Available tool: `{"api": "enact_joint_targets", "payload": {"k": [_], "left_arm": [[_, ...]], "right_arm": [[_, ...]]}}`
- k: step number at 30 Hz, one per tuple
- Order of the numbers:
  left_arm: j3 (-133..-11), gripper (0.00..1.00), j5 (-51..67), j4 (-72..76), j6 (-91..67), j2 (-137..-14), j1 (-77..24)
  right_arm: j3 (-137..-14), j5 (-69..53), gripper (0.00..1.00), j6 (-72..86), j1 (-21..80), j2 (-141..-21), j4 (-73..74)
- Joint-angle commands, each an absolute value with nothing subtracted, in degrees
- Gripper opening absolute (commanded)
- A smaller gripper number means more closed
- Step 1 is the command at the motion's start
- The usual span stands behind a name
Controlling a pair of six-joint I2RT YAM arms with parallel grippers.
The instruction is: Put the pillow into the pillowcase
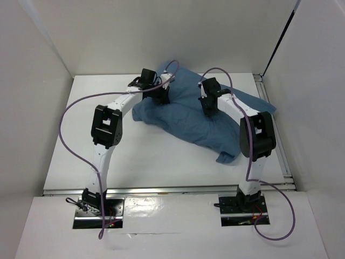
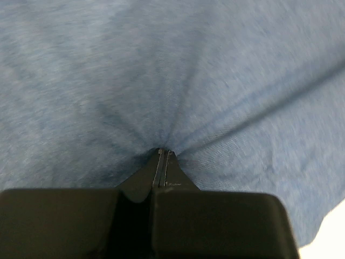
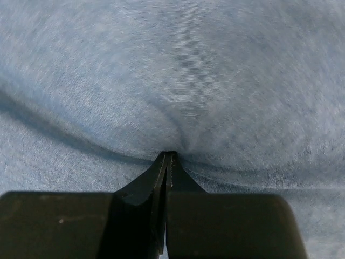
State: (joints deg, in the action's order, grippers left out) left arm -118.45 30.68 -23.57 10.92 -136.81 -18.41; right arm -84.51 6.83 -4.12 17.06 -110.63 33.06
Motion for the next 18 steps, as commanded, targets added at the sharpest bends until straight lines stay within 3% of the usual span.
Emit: {"api": "enact_joint_targets", "payload": {"k": [1, 13, 18], "left_arm": [[-109.53, 0.00, 24.43, -28.65, 15.82, -131.93, -15.48], [-87.65, 0.00, 26.72, -32.60, 16.44, -114.10, -11.95], [-83.85, 0.00, 27.94, -35.59, 15.21, -107.50, -11.95]], "right_arm": [[-88.06, 1.41, 0.00, -2.02, 16.35, -115.31, 30.76], [-97.29, -5.00, 0.00, -1.49, 15.82, -121.81, 33.13], [-94.75, -11.42, 0.00, -2.20, 20.03, -120.59, 35.06]]}}
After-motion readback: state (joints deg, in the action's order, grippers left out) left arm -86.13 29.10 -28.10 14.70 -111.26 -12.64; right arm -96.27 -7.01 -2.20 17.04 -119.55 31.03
